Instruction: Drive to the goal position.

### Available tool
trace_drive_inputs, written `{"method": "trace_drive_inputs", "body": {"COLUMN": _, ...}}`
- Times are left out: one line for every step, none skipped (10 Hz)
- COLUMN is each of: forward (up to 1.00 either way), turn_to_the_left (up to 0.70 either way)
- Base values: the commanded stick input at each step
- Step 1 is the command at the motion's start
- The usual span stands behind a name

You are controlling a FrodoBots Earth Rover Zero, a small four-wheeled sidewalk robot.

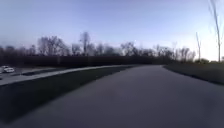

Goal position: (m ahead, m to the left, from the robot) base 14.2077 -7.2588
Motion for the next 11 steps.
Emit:
{"method": "trace_drive_inputs", "body": {"forward": 1.00, "turn_to_the_left": 0.01}}
{"method": "trace_drive_inputs", "body": {"forward": 1.00, "turn_to_the_left": 0.01}}
{"method": "trace_drive_inputs", "body": {"forward": 1.00, "turn_to_the_left": 0.01}}
{"method": "trace_drive_inputs", "body": {"forward": 1.00, "turn_to_the_left": 0.01}}
{"method": "trace_drive_inputs", "body": {"forward": 1.00, "turn_to_the_left": 0.01}}
{"method": "trace_drive_inputs", "body": {"forward": 1.00, "turn_to_the_left": 0.01}}
{"method": "trace_drive_inputs", "body": {"forward": 1.00, "turn_to_the_left": 0.01}}
{"method": "trace_drive_inputs", "body": {"forward": 1.00, "turn_to_the_left": 0.01}}
{"method": "trace_drive_inputs", "body": {"forward": 1.00, "turn_to_the_left": 0.01}}
{"method": "trace_drive_inputs", "body": {"forward": 0.99, "turn_to_the_left": 0.01}}
{"method": "trace_drive_inputs", "body": {"forward": 0.95, "turn_to_the_left": 0.01}}
